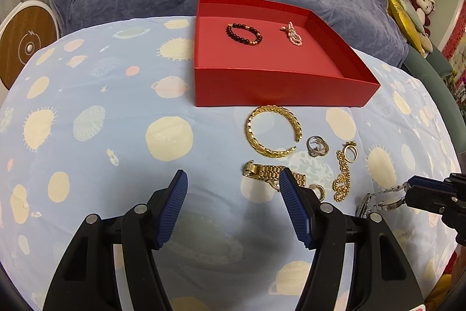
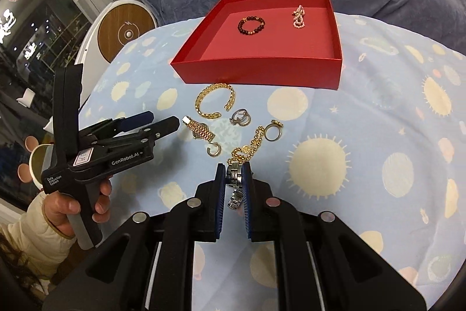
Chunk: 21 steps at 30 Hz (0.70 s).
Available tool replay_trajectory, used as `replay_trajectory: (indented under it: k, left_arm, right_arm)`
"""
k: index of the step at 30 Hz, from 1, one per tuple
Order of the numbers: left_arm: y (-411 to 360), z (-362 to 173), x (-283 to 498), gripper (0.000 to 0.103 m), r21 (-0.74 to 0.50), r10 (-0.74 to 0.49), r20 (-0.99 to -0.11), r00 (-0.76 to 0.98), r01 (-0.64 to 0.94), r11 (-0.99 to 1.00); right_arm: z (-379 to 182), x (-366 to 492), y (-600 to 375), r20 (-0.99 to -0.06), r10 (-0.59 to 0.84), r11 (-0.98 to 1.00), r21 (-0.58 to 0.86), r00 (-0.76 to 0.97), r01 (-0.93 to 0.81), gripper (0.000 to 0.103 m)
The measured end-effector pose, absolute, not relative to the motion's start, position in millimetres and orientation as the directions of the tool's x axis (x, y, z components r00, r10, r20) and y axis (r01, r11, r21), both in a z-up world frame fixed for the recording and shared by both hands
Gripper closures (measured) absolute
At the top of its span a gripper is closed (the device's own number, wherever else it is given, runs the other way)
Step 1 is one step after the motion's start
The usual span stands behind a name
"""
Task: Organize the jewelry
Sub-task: 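Grasp the silver watch with the right tool while the left tool grasps the gold watch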
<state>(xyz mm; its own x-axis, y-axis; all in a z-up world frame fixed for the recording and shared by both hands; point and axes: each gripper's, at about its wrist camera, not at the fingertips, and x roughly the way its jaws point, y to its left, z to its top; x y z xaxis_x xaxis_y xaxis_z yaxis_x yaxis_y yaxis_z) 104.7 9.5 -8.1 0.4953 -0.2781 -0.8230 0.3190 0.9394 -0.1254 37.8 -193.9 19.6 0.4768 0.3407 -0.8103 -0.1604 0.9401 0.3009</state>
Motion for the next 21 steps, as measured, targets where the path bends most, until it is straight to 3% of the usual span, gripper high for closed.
replay_trajectory:
  k: [8,15,19,21]
  left_arm:
    - [-15,-19,114,0.040,-0.162,-0.298,-0.833,0.467,0.309,0.937]
    - [-33,-28,109,0.040,0.005,-0.176,-0.825,0.537,0.319,0.948]
    - [-22,-29,100,0.040,0.016,-0.170,-0.829,0.534,0.326,0.945]
    - [-13,-29,96,0.046,0.015,-0.167,-0.831,0.530,0.320,0.947]
  right_arm:
    - [12,36,-189,-0.831,0.324,0.946,0.280,0.452,-0.164,0.092]
    - [9,36,-187,-0.839,0.314,0.949,0.267,0.443,-0.167,0.092]
    - [8,36,-189,-0.841,0.315,0.949,0.272,0.440,-0.159,0.092]
    - [8,37,-187,-0.842,0.317,0.948,0.274,0.436,-0.161,0.092]
